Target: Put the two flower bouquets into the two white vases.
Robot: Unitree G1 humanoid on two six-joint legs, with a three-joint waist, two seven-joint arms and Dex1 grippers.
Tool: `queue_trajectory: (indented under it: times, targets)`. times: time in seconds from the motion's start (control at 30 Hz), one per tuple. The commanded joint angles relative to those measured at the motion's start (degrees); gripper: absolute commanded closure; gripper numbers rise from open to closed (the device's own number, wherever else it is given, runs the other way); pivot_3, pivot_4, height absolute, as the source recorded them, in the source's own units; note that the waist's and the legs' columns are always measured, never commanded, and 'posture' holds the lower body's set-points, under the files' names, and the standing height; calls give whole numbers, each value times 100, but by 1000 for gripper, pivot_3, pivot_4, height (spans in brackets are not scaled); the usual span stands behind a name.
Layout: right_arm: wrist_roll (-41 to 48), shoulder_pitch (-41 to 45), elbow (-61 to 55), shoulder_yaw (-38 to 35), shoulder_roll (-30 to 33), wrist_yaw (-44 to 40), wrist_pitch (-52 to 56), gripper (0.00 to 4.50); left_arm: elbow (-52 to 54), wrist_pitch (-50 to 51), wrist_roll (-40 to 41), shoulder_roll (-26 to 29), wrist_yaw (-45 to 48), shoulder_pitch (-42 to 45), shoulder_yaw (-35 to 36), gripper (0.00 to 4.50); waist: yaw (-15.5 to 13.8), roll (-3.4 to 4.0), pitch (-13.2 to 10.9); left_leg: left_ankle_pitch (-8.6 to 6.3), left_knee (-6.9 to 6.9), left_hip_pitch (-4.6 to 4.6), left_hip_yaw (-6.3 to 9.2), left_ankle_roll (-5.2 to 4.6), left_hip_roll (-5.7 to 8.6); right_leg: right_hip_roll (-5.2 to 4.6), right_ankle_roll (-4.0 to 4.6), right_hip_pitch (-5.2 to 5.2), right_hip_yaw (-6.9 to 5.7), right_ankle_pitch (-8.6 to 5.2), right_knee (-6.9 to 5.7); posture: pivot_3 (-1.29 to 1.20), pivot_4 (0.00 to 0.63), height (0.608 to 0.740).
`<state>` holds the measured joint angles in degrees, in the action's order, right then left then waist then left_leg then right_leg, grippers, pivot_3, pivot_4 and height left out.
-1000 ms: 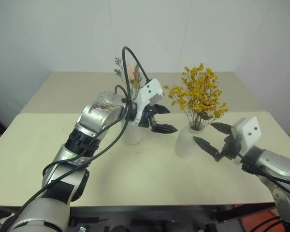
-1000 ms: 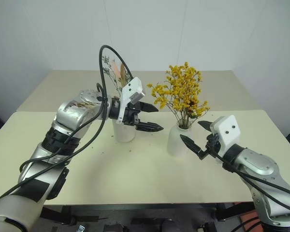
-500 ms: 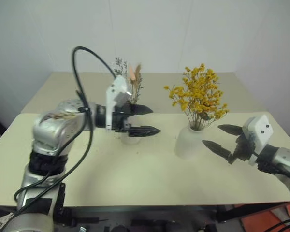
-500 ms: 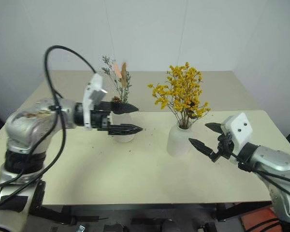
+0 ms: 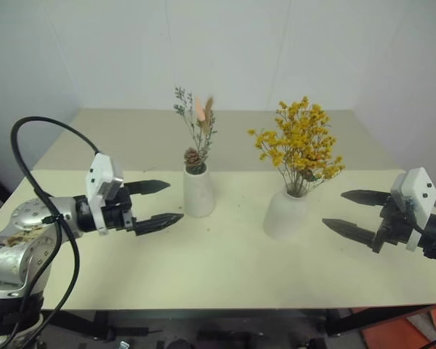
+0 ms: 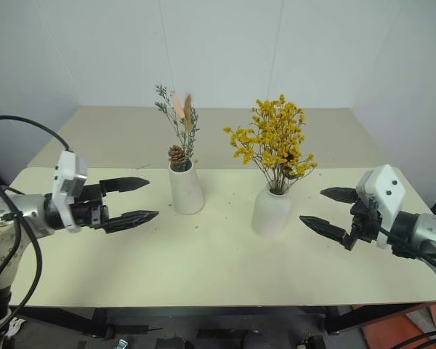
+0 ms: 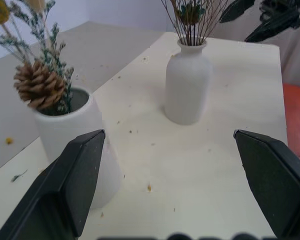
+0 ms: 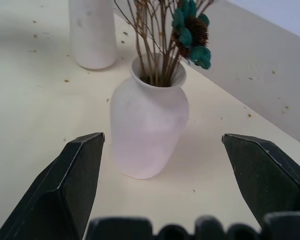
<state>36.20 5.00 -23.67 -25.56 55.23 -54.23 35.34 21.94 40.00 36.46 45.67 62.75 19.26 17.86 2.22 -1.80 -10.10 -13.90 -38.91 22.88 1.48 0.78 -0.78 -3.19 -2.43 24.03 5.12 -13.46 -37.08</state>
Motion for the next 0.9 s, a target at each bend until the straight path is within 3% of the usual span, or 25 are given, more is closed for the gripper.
queue_trajectory:
  times: [0.03, 0.3, 0.9]
  targets:
    - [177, -39, -169, -304, 126, -228, -101, 29, 43, -434, 158, 122, 147, -125, 331, 0, -11, 0, 0, 0, 0, 1, 0, 0, 0, 0, 0, 0, -1, 0, 0, 0, 150, 740]
    - [378, -132, -140, -626, 329, -602, -45, 29, -238, -937, 90, 538, 583, -352, 321, 0, 5, 0, 0, 0, 1, -2, -2, 0, -3, 1, 1, 1, -1, -1, 0, 0, 150, 740]
    - [578, -353, -438, -895, 354, -495, 30, 29, -682, -1032, 250, 407, 581, 385, -348, 0, 4, 0, 0, 0, 1, 0, -4, 0, -2, 1, 0, 1, 1, -1, 0, 0, 150, 740]
